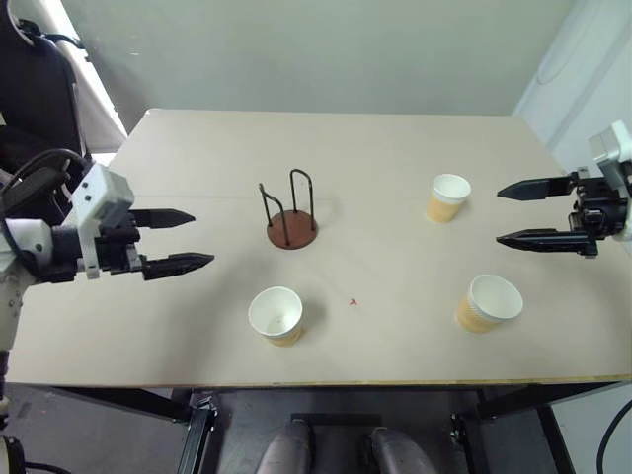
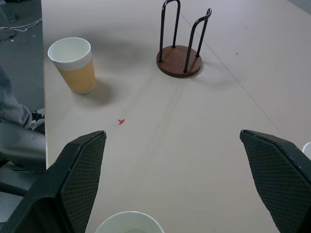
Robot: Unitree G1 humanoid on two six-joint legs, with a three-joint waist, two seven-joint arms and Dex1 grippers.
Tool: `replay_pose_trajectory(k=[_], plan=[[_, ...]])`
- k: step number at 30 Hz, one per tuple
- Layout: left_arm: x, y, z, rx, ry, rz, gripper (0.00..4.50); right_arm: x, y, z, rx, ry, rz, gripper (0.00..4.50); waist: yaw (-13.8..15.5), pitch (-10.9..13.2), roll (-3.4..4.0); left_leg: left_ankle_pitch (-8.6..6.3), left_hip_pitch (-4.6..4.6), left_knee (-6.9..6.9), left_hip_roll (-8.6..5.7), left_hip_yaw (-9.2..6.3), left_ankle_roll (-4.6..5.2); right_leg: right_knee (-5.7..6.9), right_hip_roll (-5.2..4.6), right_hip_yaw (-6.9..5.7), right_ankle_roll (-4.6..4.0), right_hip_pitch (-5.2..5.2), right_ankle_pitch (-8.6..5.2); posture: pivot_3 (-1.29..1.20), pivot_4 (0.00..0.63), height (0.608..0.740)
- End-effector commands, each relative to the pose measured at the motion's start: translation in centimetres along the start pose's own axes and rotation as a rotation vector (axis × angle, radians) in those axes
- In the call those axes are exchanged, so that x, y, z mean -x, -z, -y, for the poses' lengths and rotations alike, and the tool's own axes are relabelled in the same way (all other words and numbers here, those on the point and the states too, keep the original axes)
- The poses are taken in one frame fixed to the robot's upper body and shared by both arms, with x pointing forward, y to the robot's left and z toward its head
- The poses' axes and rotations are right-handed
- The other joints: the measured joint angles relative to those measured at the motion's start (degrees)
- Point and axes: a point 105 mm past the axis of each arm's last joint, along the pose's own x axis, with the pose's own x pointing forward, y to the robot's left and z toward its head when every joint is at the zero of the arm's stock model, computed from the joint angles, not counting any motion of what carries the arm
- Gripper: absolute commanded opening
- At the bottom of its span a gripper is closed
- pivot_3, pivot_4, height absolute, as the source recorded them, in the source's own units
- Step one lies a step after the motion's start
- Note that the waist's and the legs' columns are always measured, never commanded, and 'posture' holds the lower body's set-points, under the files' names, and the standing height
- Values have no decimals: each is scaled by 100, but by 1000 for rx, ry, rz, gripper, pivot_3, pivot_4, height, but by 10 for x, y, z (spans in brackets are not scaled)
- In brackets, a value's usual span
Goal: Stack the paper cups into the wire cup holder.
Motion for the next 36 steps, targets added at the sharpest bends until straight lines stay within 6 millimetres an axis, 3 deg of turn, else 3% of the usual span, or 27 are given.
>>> replay_pose_trajectory(k=[1, 7, 11, 16, 23, 28, 36], plan=[[-1, -8, -6, -36, -40, 8, 4483, 5, -10, -3, 42, 9, 18, 4500, -3, 0, 0, 0, 0, 0, 0, 0, 0, 0, 0, 0, 0, 0, 0, 0, 150, 740], [-6, -10, -12, -36, -75, 2, 4483, 5, -9, -3, 40, 13, 15, 4500, -3, 0, 0, 0, -1, -3, 0, 1, 0, -1, 0, 0, 0, -3, 0, 0, 150, 740], [-35, -14, -21, -45, -185, -30, 4483, 6, -10, -3, 43, 18, 14, 4500, 37, 0, 0, 6, 2, 2, -1, 0, 3, -2, 0, 0, 7, 7, 4, 0, 150, 740], [-65, -8, 0, -23, -154, -78, 4483, 7, -10, -5, 44, 19, 15, 4500, 17, 3, -6, 8, 0, 11, -2, 10, 6, -10, -2, 1, 14, 12, 12, 0, 150, 740], [-86, -3, -17, -42, -310, -98, 4483, 8, -13, -9, 48, 10, 31, 4500, 17, 4, -7, 15, 5, 7, 2, 16, -3, -6, 0, 1, 17, 12, 11, 0, 150, 740], [-104, -10, -13, -38, -284, -57, 4483, 6, -23, -16, 49, -30, 89, 4500, 30, 5, -7, 14, 4, 21, -1, 16, -2, -9, 0, 3, 28, 21, 13, 0, 150, 740], [-131, -13, -7, -39, -262, -35, 4483, 5, -22, -18, 38, -16, 86, 4500, 44, 7, -11, 14, 2, 43, -4, 16, -1, -10, 0, 5, 45, 30, 15, 0, 150, 740]])
